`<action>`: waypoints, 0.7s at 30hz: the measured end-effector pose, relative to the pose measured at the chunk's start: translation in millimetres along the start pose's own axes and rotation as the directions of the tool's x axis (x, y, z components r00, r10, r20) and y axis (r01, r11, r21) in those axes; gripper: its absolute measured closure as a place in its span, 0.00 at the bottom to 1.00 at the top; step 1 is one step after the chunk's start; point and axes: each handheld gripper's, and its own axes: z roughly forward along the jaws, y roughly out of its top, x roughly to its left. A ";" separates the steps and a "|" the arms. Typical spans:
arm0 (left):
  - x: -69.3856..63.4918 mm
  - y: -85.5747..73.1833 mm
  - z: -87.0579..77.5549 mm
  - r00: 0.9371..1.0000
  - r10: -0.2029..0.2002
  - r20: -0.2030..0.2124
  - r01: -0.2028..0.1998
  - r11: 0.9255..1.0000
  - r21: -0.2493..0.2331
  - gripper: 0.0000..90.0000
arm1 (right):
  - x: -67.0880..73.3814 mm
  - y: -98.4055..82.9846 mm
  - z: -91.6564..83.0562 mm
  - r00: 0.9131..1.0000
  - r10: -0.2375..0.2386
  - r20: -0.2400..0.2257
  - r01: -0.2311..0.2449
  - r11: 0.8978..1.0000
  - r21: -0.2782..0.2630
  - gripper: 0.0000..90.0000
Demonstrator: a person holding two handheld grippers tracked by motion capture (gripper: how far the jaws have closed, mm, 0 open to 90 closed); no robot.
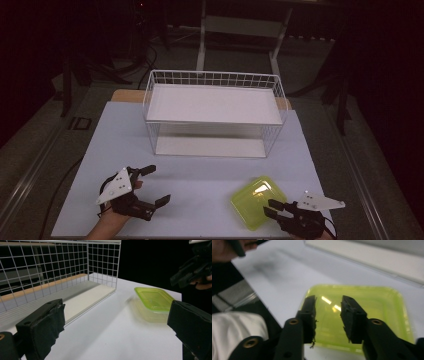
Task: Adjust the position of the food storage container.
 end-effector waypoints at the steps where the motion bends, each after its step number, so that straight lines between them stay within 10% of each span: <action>1: -0.1 0.0 0.0 1.000 0.001 0.000 -0.001 1.000 0.001 0.02 | 0.5 -2.0 0.9 1.000 -0.016 0.007 0.016 1.000 0.017 0.80; 5: 0.0 0.1 -0.2 1.000 -0.001 -0.002 0.001 1.000 -0.003 0.02 | -1.4 -6.8 3.0 0.999 -0.051 -0.010 0.051 0.997 0.062 1.00; 21: 0.7 -0.1 0.1 1.000 0.005 0.002 -0.005 1.000 -0.001 0.02 | -10.8 -19.2 16.5 0.983 -0.137 -0.119 0.157 0.973 0.171 1.00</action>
